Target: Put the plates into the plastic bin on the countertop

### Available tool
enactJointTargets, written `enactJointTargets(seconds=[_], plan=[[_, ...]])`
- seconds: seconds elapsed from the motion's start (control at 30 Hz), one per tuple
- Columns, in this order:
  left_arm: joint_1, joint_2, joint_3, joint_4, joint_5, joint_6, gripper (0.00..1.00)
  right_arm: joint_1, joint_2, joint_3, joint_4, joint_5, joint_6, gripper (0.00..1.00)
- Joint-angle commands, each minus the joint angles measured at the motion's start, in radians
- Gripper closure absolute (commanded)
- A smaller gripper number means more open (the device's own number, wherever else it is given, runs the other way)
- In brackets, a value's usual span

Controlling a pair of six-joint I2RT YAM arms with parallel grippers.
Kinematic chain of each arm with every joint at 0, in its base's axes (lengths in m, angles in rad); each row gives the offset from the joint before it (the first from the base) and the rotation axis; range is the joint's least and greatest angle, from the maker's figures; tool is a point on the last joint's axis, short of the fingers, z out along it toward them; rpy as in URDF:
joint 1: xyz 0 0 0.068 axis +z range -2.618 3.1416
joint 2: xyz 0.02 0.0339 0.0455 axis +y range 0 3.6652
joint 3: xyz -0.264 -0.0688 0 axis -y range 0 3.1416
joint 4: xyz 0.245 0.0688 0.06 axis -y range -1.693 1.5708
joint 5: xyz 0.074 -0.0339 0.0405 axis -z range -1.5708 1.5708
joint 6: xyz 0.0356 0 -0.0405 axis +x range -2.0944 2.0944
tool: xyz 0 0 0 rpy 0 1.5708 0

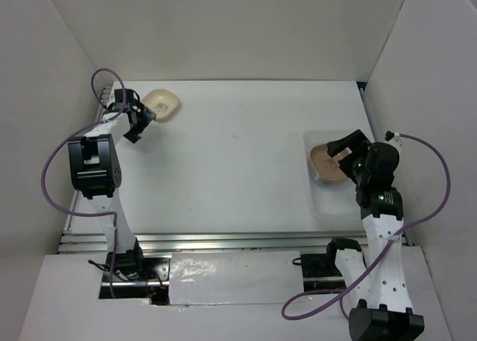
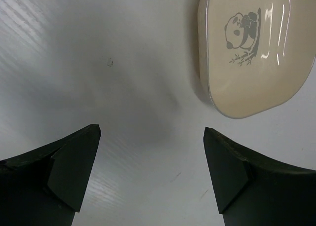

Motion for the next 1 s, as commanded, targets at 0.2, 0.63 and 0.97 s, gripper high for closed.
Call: enactJointTargets(seconds=[0.2, 0.63, 0.97], plan=[[0.025, 0.051, -0.024, 0.287, 0.084, -0.173, 0.01, 0.026, 0.042, -0.013, 0.037, -0.035, -0.074, 0.00], [-0.026, 0.312, 0.321, -0.092, -0.129, -0.259, 0.60, 0.075, -0.053, -0.033, 0.024, -0.072, -0.049, 0.00], [-0.185, -0.181, -0.080, 0.032, -0.069, -0.059, 1.00, 0.524, 0.190, 0.168, 0.049, 0.037, -0.139, 0.00]])
